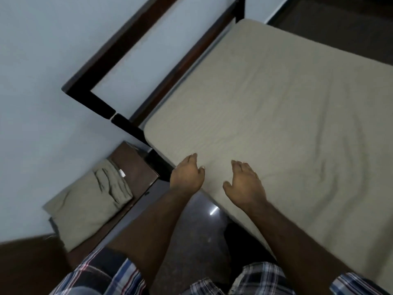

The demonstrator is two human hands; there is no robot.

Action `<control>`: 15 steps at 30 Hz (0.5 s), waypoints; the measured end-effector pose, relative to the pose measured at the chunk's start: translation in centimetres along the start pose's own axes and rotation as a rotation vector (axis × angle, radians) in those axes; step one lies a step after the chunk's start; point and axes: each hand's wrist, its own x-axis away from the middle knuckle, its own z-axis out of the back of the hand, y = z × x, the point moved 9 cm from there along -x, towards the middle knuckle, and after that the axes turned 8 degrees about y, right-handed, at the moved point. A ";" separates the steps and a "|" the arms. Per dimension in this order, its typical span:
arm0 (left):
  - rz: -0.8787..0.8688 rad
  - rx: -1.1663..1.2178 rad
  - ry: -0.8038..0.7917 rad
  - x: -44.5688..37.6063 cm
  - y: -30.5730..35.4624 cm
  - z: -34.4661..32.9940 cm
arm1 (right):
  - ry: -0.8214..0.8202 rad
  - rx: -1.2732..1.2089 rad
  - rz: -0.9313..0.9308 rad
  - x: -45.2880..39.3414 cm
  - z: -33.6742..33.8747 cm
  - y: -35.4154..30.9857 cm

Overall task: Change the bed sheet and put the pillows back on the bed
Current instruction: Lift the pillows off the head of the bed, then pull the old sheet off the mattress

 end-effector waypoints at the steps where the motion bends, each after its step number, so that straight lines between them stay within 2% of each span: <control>1: 0.043 0.030 -0.016 -2.2 -1.9 0.6 | -0.034 -0.030 0.012 -1.9 -1.3 -1.9; 6: 0.251 0.172 -0.020 -11.3 -10.5 3.2 | -0.172 -0.174 0.035 -9.6 -6.8 -10.2; 10: 0.384 0.223 -0.062 -17.0 -17.5 3.7 | -0.222 -0.316 -0.071 -15.1 -11.1 -15.5; 13: 0.478 0.278 -0.104 -21.9 -23.5 2.1 | -0.227 -0.473 -0.216 -18.0 -15.2 -18.8; 15: 0.533 0.290 -0.140 -24.7 -26.5 1.4 | -0.229 -0.623 -0.408 -19.4 -19.2 -19.9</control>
